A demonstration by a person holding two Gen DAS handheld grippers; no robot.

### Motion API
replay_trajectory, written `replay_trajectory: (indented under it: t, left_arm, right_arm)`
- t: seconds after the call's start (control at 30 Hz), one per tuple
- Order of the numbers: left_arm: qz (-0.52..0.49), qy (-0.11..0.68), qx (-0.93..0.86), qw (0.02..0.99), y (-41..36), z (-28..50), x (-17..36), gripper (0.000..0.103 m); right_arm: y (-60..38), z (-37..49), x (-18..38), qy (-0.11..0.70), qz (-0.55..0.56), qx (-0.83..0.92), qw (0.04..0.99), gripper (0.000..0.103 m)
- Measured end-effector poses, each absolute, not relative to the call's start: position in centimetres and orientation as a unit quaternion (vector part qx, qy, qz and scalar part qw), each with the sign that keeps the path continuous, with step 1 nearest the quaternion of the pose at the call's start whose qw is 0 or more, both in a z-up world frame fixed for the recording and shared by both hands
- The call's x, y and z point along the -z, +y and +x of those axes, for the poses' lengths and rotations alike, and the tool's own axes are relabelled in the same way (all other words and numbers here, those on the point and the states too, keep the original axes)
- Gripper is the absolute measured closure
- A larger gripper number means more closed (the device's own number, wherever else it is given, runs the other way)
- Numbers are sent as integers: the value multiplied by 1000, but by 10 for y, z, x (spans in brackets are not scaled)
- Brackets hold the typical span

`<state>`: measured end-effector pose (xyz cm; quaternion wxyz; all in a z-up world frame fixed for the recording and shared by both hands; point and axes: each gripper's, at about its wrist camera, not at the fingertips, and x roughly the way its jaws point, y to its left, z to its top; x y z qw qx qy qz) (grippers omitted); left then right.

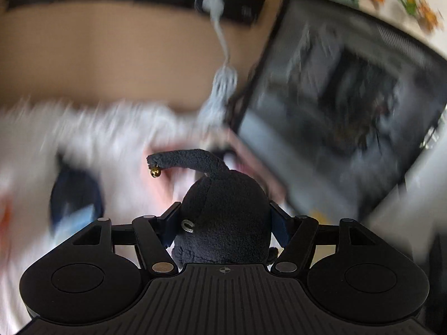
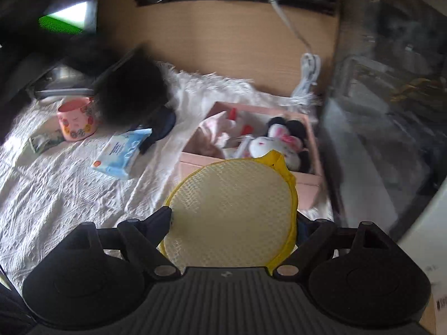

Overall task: Organize soft objects
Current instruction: 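Drop the cat into the box with the left tool while the right tool carries the pad over, then grasp the blue wet-wipes pack with the left tool while the right tool drops the pad in the box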

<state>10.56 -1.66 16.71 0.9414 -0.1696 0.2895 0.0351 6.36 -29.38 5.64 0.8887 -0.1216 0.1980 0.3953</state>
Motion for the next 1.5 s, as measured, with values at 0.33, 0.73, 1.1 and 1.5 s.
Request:
replay_trajectory:
  t: [0.33, 0.73, 1.1, 1.5]
  left_arm:
    - [-248, 383, -75, 887, 30, 296, -82, 31]
    - [-220, 262, -85, 936, 27, 185, -121, 36]
    - [-301, 313, -215, 875, 49, 45, -52, 36]
    - [-323, 312, -268, 852, 58, -12, -36, 36]
  right_arm:
    - [-311, 54, -45, 214, -103, -348, 907, 17]
    - [-300, 98, -74, 181, -82, -334, 921, 17]
    - [-188, 244, -79, 269, -32, -374, 887, 9]
    - [-191, 207, -84, 171, -112, -329, 922, 9]
